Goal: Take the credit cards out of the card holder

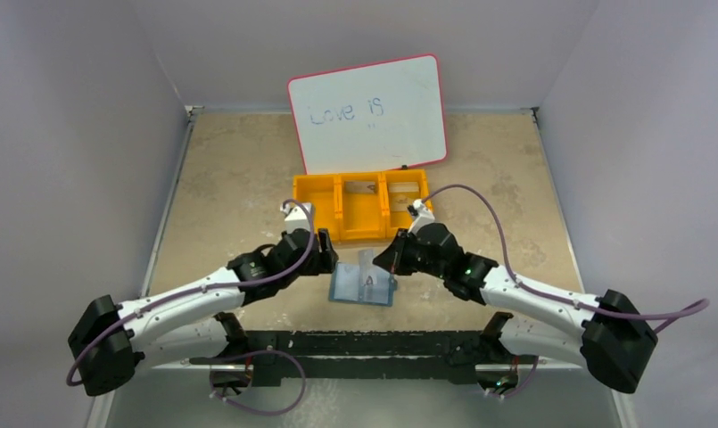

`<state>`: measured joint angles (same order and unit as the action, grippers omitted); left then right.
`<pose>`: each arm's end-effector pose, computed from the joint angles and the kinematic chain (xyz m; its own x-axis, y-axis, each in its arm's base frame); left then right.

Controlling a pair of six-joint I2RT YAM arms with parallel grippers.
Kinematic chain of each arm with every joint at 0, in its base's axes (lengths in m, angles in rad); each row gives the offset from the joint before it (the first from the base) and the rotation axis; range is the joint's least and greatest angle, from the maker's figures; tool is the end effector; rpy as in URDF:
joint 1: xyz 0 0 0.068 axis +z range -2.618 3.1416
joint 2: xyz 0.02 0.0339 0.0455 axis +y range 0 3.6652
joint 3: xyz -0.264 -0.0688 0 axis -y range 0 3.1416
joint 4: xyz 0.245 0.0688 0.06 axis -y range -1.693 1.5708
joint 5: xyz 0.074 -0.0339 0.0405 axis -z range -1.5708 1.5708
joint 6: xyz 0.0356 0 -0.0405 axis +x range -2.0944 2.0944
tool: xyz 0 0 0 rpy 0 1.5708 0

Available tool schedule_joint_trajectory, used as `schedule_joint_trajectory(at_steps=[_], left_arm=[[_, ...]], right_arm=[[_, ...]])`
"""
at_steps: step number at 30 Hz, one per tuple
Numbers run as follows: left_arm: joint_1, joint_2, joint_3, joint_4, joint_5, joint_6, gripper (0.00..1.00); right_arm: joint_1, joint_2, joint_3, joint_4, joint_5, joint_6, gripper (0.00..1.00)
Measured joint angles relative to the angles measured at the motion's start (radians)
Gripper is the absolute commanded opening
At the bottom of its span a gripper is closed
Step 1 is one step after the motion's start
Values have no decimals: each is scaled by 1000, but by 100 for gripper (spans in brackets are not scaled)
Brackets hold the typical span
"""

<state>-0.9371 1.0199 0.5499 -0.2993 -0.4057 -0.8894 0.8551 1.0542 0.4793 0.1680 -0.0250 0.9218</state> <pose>0.1322 -0.1561 0.2067 -0.7041 -0.2469 -0.6657 0.0407 0.9220 -0.3850 0.1492 0.1730 0.2168 -0.7700 0.3283 -0.5472 -0.2582 0.6239 0.7376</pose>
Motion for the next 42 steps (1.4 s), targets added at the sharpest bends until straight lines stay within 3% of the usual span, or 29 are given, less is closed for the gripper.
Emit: schedule_joint_trajectory(at_steps=[3,9,18,26,36,42], left_arm=[[45,-37,60,-5,61,87,64],[248,-100,144,23,357,269,67],[250,32,349,-64,758,584,67],[250,112,360,-154,924,780,66],[250,166,384,-210,1013,921,64],[250,202,401,-225,1107,967,53]], right_arm=[[-1,11,32,-8,-20,-84,0],[-4,18,74,-13,-82,-244,0],[-5,19,123,-12,-203,-395,0],[-5,7,130,-11,-269,-446,0],[-5,-24,130,-7,-328,-466,0],[-5,-25,130,-5,-335,-469,0]])
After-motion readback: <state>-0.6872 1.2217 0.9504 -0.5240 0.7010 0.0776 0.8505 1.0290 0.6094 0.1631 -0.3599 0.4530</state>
